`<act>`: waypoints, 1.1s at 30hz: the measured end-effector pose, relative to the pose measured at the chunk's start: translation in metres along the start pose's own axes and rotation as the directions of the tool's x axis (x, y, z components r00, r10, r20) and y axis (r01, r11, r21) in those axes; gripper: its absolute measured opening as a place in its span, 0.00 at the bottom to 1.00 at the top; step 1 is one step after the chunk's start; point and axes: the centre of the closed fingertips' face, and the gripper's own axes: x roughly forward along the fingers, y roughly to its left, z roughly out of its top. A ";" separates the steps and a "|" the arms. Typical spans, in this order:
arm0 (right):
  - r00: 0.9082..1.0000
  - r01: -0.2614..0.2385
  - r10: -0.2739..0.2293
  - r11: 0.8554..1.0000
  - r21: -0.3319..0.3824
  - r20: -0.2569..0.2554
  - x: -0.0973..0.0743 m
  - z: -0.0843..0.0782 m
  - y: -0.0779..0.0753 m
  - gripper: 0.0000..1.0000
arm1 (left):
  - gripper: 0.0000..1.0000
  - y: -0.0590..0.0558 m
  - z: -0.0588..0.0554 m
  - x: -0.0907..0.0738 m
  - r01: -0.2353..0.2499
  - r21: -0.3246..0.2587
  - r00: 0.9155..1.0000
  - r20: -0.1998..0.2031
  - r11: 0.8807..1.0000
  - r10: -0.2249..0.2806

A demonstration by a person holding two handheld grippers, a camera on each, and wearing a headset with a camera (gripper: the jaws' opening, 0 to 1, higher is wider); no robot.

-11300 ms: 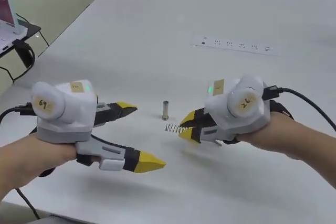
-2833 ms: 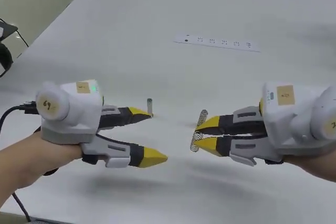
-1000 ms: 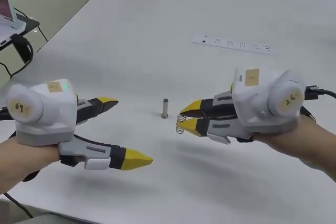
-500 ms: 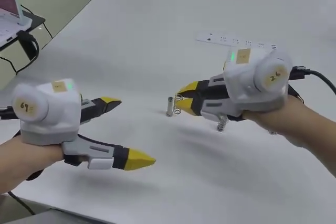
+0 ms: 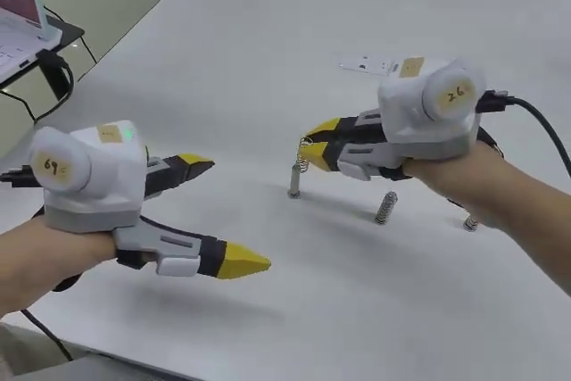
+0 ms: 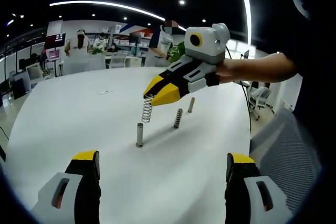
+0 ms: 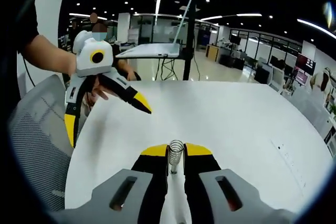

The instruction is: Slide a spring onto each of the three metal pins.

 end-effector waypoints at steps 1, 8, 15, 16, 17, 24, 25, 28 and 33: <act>1.000 0.002 -0.002 1.000 0.000 0.000 0.001 0.000 0.000 0.08 | 0.98 0.000 0.001 0.001 0.001 0.000 1.000 0.002 1.000 -0.001; 1.000 0.003 -0.003 1.000 0.000 -0.008 0.006 0.000 -0.001 0.08 | 0.98 0.000 0.006 0.005 0.010 0.008 1.000 0.004 1.000 -0.011; 1.000 0.002 -0.002 1.000 0.012 -0.019 0.009 -0.004 -0.002 0.08 | 0.98 0.001 0.008 0.006 0.011 0.009 1.000 0.007 1.000 -0.011; 1.000 0.002 -0.002 1.000 0.012 -0.021 0.010 -0.004 -0.003 0.08 | 0.98 0.001 0.008 0.006 0.011 0.009 1.000 0.007 1.000 -0.011; 1.000 0.001 -0.001 1.000 0.012 -0.024 0.011 -0.005 -0.002 0.08 | 0.98 0.001 0.007 0.006 0.011 0.008 1.000 0.007 1.000 -0.011; 0.999 -0.004 0.004 1.000 0.017 -0.041 0.016 -0.013 -0.001 0.08 | 0.98 0.002 0.006 0.005 0.009 0.007 1.000 0.006 1.000 -0.009; 0.999 -0.005 0.006 1.000 0.020 -0.043 0.017 -0.014 -0.001 0.08 | 0.98 0.002 0.006 0.005 0.008 0.007 1.000 0.006 1.000 -0.008; 0.998 -0.007 0.008 1.000 0.019 -0.056 0.019 -0.019 -0.001 0.08 | 0.97 0.003 0.006 0.005 0.008 0.007 1.000 0.005 1.000 -0.008; 0.997 -0.018 0.020 1.000 0.018 -0.076 0.025 -0.026 0.001 0.08 | 0.97 0.002 0.005 0.005 0.008 0.004 1.000 0.003 1.000 -0.008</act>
